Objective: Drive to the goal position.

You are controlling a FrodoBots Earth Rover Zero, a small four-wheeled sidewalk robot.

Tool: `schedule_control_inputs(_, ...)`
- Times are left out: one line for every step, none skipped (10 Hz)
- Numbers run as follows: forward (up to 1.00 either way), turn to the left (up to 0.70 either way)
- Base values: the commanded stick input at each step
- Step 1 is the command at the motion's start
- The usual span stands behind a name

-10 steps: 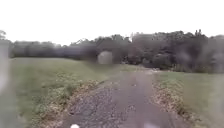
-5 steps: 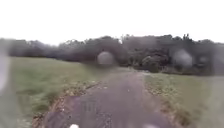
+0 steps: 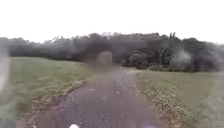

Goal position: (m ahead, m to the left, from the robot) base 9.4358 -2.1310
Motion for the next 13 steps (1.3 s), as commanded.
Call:
schedule_control_inputs(0.7, 0.0)
schedule_control_inputs(0.7, 0.0)
schedule_control_inputs(0.7, 0.0)
schedule_control_inputs(0.7, 0.0)
schedule_control_inputs(0.7, 0.0)
schedule_control_inputs(0.7, 0.0)
schedule_control_inputs(0.7, 0.0)
schedule_control_inputs(0.7, 0.0)
schedule_control_inputs(0.7, 0.0)
schedule_control_inputs(0.7, 0.0)
schedule_control_inputs(0.7, 0.0)
schedule_control_inputs(0.7, 0.0)
schedule_control_inputs(0.7, 0.0)
